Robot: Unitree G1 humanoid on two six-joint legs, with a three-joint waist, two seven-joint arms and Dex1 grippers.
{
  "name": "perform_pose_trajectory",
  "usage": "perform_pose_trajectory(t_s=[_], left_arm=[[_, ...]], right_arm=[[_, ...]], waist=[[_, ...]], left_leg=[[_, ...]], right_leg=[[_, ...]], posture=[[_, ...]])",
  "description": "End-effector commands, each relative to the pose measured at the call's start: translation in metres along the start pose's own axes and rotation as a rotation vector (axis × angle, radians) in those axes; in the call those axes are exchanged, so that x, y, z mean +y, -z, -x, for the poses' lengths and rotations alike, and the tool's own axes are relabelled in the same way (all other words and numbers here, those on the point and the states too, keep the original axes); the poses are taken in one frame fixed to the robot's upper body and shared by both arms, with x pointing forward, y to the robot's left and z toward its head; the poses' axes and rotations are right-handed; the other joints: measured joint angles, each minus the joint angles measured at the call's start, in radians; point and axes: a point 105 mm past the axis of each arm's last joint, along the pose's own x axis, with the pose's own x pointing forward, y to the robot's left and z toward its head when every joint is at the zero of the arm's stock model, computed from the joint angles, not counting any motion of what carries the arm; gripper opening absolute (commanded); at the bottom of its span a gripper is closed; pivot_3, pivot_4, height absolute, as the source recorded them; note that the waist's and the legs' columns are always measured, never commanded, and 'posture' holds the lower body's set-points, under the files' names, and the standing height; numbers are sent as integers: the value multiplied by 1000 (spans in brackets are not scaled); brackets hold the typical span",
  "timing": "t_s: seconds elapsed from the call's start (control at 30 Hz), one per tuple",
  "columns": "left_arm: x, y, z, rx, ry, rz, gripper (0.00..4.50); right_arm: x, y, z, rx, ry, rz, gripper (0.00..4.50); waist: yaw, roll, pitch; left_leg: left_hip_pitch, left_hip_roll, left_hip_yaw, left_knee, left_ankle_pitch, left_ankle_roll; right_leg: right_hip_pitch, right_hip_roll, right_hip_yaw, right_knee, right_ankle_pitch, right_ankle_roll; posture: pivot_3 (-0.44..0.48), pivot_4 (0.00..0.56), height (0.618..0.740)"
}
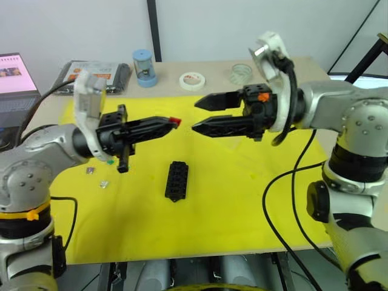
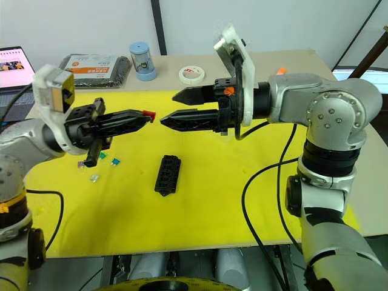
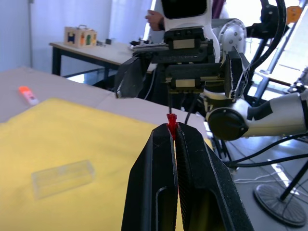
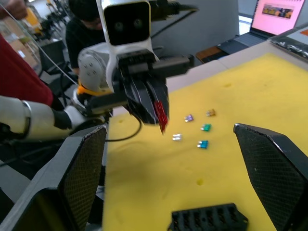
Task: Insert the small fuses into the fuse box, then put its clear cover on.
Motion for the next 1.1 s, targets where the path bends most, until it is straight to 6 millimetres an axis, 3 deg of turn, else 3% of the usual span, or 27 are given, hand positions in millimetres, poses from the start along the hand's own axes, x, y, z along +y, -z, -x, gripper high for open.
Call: perform_pose_trajectory(t_s=[0.03,0.1,0.4,0.57,0.9,1.03,1.1], left_arm=[[-4,-10,-5,-32,45,-21,0],[-4,-12,-7,-41,58,-17,0],[-2,-14,-7,-49,78,-4,0],[-4,-11,-8,-42,85,-2,0],[-4,-12,-9,-42,80,-4,0],[-3,-11,-8,-41,77,-4,0],[-3,-11,-8,-40,76,-4,0]], right_arm=[[9,-11,1,-27,-8,34,3552],[9,-11,0,-23,-6,33,2901],[13,-10,2,0,-13,26,2901],[15,-9,1,4,-19,28,1811],[14,-8,-2,12,-23,31,1811],[14,-8,-2,14,-23,33,946],[15,-7,-2,19,-24,35,946]], waist=[[1,0,0],[1,0,0],[1,0,0],[1,0,0],[1,0,0],[1,0,0],[2,0,0]], left_leg=[[0,0,0,0,0,0],[0,0,0,0,0,0],[0,1,0,0,0,0],[0,1,-1,0,0,0],[0,2,-1,0,0,0],[0,2,-1,0,0,0],[0,2,-1,0,0,0]], right_leg=[[0,0,0,0,0,0],[0,1,0,0,0,0],[0,2,0,0,0,1],[0,2,0,-1,0,1],[0,3,0,-1,0,1],[0,3,0,-1,0,1],[0,3,0,-1,0,1]], posture=[[0,150,740],[0,150,740],[0,150,740],[0,150,740],[0,150,740],[0,150,740],[0,150,740]])
